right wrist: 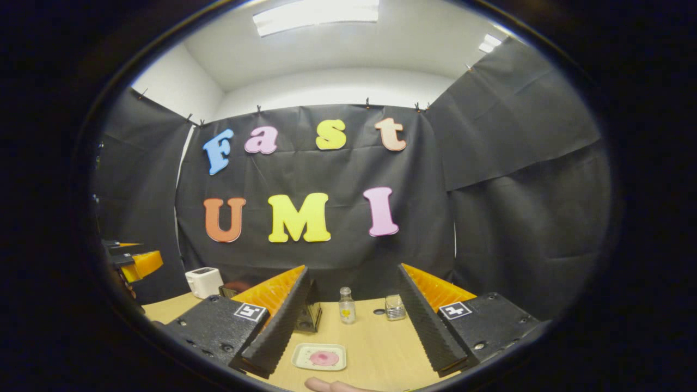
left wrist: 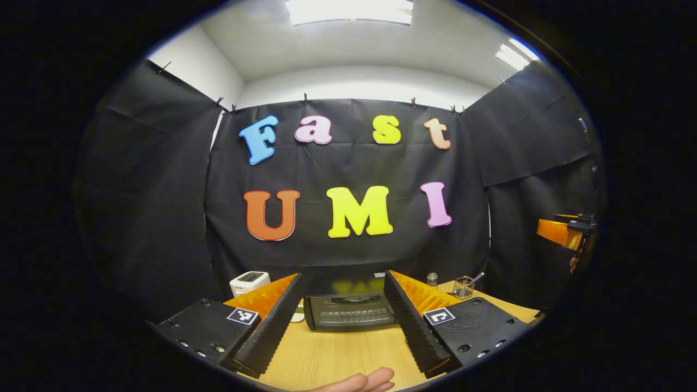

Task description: Open the electric oven with the left hand, put the food in, and close the electric oven.

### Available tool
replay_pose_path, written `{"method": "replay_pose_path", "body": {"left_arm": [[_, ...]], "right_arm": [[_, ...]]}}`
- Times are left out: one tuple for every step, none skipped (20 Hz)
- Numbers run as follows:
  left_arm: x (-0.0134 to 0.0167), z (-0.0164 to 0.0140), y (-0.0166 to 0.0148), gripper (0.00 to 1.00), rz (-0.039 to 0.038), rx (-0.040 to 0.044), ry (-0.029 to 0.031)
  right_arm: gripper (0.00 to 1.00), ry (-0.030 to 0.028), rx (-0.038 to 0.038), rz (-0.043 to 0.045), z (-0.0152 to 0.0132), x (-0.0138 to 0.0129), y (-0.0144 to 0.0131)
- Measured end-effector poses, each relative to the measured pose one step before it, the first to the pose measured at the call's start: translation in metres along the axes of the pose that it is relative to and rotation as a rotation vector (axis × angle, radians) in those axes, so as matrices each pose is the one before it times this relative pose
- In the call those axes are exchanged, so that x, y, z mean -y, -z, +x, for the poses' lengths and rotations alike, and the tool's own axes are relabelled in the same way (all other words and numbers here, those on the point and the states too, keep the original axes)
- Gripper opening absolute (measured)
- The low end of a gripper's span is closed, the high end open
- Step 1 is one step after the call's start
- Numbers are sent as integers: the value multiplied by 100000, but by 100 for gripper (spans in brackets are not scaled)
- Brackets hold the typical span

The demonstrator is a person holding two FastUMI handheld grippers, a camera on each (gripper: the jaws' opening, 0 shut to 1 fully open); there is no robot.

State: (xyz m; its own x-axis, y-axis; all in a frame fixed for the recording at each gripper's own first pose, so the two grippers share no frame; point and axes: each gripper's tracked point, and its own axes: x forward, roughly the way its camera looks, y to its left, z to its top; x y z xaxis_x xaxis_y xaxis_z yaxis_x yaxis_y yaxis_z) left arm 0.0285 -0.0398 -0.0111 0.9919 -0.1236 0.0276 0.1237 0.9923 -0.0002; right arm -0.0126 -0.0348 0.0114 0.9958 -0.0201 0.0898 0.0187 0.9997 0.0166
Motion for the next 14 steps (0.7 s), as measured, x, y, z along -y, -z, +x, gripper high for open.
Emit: {"method": "replay_pose_path", "body": {"left_arm": [[345, 977, 376, 94, -1051, -733, 255], [333, 1112, 547, 95, -892, -1229, 429], [205, 987, 622, 95, -558, -854, 328], [18, 1202, 486, 95, -259, -1216, -303], [96, 1315, 627, 94, 462, -1073, 29], [192, 1404, 714, 94, 567, -1937, 448], [99, 1448, 1099, 94, 284, -3071, -405], [113, 1479, 1035, 94, 80, -3689, -168], [276, 1525, 953, 95, -190, -3104, 632], [195, 1655, 669, 95, -1019, -2528, 692], [42, 1579, 842, 95, -580, -2718, 541], [-4, 1622, 598, 95, -36, -2199, 376], [-276, 1596, 800, 95, -112, -3124, -723], [-368, 1479, 702, 95, -158, -2654, -1279]], "right_arm": [[96, 200, 199, 142, 177, 308, 146], [96, 217, 40, 59, 327, 345, 199], [96, 80, 302, 211, 162, 254, 11], [96, 94, 186, 311, 292, 134, 85], [96, 3, -91, 288, 214, 215, 124], [95, -181, -273, 305, 297, 179, 191], [95, -290, 95, 416, 234, 187, 98], [95, 66, -97, 285, 323, 240, 118], [95, 371, -423, 81, 349, 258, 152], [95, -78, -549, -142, 381, 135, 228], [95, -420, -369, -199, 263, 14, 65], [95, -285, -410, -46, 323, 81, 107], [95, -535, -602, -170, 402, 40, 84], [95, -630, -827, -299, 480, -22, 277]]}}
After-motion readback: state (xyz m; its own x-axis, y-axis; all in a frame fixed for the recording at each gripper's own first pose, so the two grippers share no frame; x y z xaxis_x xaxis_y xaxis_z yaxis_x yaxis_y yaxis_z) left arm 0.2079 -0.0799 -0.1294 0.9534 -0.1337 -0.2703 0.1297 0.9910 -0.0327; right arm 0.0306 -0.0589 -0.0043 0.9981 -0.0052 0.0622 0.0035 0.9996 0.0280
